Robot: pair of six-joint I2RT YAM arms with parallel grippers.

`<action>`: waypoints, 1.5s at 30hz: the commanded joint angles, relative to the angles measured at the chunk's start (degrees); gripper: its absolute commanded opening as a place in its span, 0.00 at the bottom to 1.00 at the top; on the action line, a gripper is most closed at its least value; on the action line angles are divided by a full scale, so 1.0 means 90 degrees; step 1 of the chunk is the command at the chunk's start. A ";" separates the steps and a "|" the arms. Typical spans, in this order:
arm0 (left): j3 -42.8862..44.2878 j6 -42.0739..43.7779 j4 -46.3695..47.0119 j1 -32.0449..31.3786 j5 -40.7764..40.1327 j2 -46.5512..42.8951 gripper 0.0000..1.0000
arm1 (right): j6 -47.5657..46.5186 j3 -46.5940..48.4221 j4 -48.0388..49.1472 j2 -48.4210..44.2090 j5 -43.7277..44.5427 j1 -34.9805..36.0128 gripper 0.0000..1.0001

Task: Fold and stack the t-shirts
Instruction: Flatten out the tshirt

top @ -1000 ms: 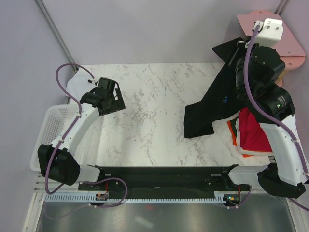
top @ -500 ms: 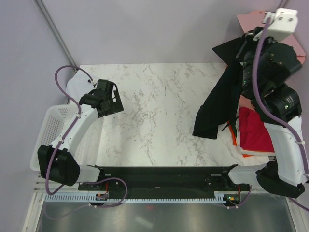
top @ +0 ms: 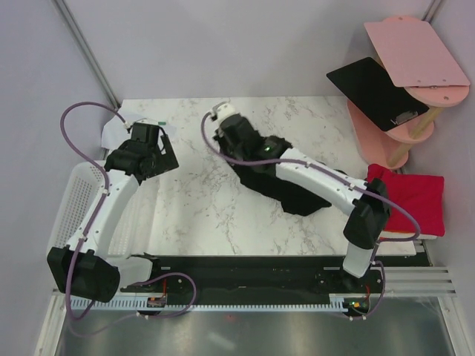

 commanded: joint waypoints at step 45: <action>-0.0793 0.0937 0.0394 0.0798 0.1531 -0.0131 1.00 | 0.0907 -0.1460 0.0732 0.1175 0.0136 -0.0425 0.91</action>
